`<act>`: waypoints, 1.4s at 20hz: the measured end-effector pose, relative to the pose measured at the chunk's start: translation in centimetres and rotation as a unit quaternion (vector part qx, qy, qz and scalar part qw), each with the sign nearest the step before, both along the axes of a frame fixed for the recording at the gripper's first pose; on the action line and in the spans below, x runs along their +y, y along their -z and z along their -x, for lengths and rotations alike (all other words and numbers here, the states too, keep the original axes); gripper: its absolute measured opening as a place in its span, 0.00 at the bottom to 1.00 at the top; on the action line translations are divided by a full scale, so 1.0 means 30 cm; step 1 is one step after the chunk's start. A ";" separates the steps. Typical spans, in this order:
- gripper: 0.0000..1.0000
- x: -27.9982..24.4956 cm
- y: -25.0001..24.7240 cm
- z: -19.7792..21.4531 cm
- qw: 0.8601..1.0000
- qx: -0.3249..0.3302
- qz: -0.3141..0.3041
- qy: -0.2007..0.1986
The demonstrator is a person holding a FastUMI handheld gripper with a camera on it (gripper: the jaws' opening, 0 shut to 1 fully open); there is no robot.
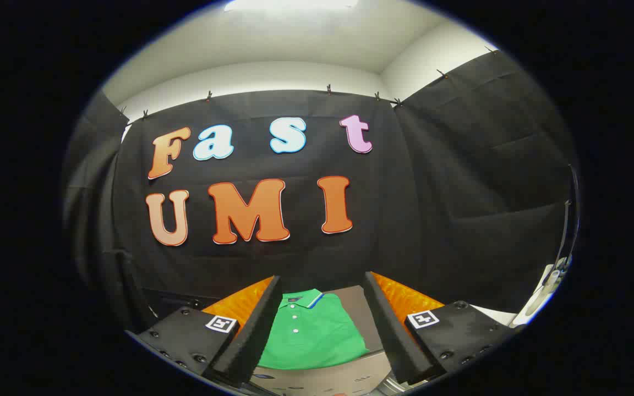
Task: Put the clothes into the washing machine and then close the washing machine lid.
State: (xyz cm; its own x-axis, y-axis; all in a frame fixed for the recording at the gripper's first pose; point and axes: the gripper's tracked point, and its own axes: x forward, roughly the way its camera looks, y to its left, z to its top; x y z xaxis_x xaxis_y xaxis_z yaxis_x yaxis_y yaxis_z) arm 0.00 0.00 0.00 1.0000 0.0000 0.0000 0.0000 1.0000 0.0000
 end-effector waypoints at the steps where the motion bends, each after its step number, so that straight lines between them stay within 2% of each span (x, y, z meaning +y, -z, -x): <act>1: 0.97 0.016 -0.006 -0.001 1.000 -0.005 -0.007 0.001; 4: 0.97 0.089 0.013 -0.001 1.000 -0.001 -0.013 -0.003; 6: 0.97 0.170 0.044 -0.011 0.999 0.011 -0.001 -0.036; 7: 0.97 0.187 0.048 -0.009 0.999 0.009 0.004 -0.039; 12: 0.98 0.196 0.022 -0.033 0.999 -0.007 0.021 -0.029; 16: 0.98 0.202 0.019 -0.050 0.999 -0.005 0.012 -0.032; 21: 0.98 0.169 0.009 -0.055 1.000 -0.010 0.013 -0.016; 26: 0.98 0.112 -0.004 -0.103 0.999 0.025 0.024 0.004; 28: 0.98 0.108 -0.024 -0.148 0.999 0.037 0.015 -0.006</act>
State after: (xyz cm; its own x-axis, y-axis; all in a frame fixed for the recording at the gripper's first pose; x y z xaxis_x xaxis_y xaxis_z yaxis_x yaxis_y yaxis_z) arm 4.45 3.25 0.73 0.9972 0.0103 -0.0743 -0.0126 0.9995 -0.0303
